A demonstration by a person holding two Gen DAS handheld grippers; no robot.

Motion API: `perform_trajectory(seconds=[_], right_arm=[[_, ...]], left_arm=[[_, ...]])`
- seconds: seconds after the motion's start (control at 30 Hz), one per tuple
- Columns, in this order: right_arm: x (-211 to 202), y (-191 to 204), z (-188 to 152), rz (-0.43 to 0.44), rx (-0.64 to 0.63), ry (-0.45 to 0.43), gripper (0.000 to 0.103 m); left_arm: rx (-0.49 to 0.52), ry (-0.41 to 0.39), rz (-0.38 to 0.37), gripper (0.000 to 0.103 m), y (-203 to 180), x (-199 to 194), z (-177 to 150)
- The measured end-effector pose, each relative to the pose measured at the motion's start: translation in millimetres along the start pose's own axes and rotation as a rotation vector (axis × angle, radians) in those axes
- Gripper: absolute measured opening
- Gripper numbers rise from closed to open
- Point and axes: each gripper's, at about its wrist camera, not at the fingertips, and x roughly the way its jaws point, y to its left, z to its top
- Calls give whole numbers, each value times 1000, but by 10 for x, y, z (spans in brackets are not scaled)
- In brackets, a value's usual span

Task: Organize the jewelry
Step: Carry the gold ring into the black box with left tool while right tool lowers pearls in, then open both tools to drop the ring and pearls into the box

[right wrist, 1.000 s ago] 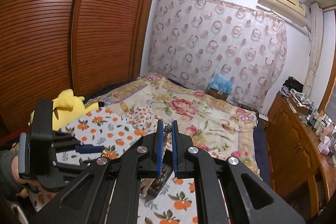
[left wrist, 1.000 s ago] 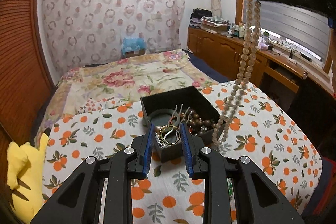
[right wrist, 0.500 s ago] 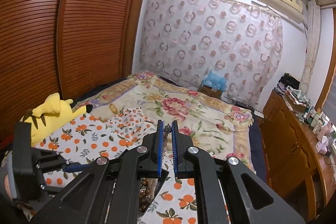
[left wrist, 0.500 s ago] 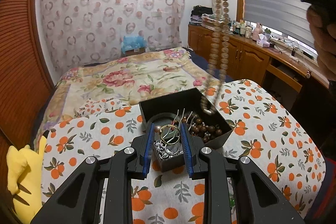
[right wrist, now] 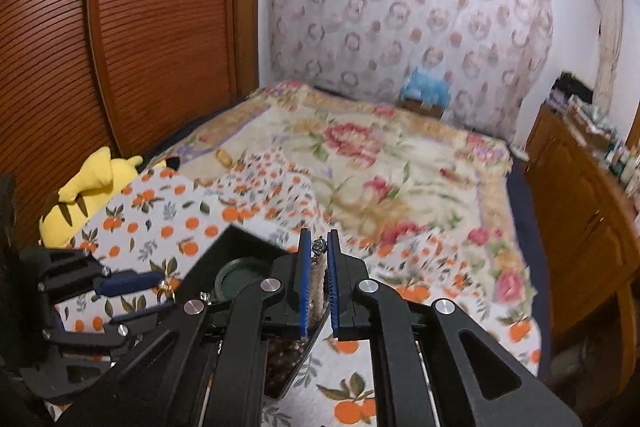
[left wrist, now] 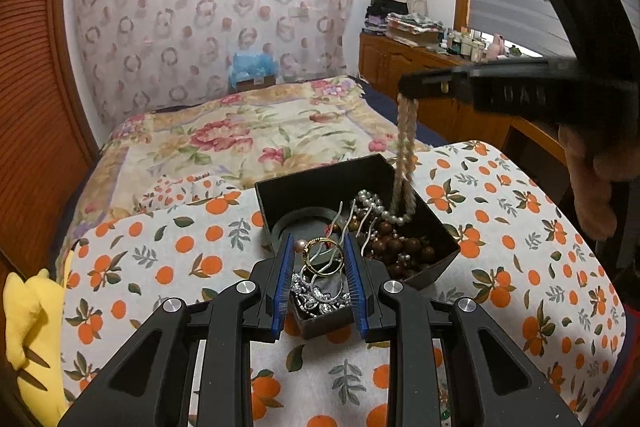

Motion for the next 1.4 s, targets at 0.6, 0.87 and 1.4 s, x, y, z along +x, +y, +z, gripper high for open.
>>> perform_trajectory(seconds=[0.6,0.87,1.4], right_arm=[[-108,-90,-308,65,51,-3,13],[-236,-64,-534,59,44,-19,13],[-458,228,-1209,126,47,-9,17]], left_arm=[[1,36,10,24,-60,296,16],[0,37,14,24,-40,321,34],[-16,-1,-21,51,-47,-7,-240]])
